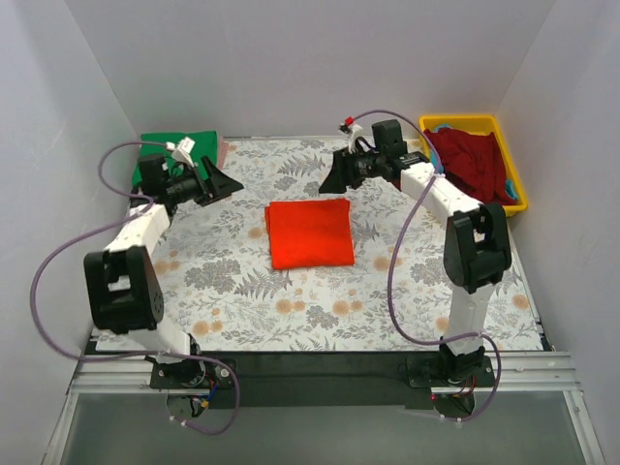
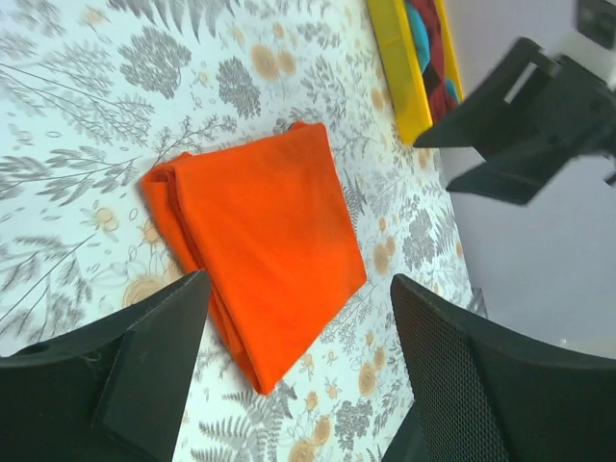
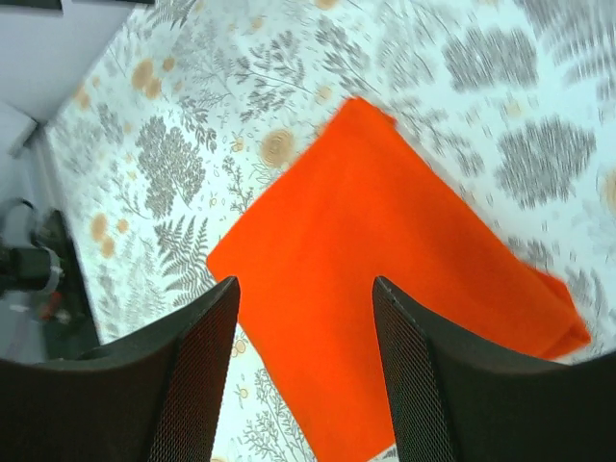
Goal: Fold and stack the t-shirts
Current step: Fold the tshirt, then neatly place the folded tshirt to the corner
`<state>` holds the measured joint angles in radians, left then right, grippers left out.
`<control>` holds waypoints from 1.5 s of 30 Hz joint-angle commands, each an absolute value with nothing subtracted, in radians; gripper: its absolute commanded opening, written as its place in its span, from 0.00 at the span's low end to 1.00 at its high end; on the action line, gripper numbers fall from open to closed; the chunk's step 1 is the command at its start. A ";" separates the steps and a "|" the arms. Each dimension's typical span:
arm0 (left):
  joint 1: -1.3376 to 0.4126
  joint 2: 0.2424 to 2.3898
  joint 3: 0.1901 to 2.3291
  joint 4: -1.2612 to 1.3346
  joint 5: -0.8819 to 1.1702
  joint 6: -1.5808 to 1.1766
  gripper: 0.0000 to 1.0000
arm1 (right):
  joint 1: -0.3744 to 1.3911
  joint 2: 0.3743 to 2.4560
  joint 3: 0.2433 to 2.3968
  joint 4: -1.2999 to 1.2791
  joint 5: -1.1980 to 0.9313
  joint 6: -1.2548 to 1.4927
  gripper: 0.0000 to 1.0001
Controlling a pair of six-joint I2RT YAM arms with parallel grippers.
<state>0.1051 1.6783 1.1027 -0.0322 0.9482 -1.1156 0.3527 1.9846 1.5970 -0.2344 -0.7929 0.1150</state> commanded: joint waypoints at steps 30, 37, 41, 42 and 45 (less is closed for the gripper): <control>0.275 1.296 0.807 -0.356 0.658 -1.144 0.81 | 1.098 2.126 1.566 -0.376 0.175 -0.373 0.42; 0.265 1.342 0.704 -0.253 0.684 -1.255 0.80 | 1.048 2.085 1.563 -0.373 0.098 -0.361 0.01; 0.229 1.390 0.641 -0.158 0.683 -1.343 0.80 | 1.002 2.046 1.589 -0.371 -0.038 -0.348 0.01; 0.216 1.391 0.629 -0.105 0.678 -1.362 0.81 | 0.987 2.031 1.591 -0.371 -0.052 -0.341 0.01; 0.119 1.413 0.604 -0.032 0.638 -1.417 0.82 | 0.968 2.014 1.606 -0.371 -0.100 -0.321 0.01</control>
<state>0.1917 1.4033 0.6159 -0.1547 0.6609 -1.3312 0.9924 2.0892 1.5494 -0.3870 -0.0132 -0.3508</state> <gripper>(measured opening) 0.819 0.022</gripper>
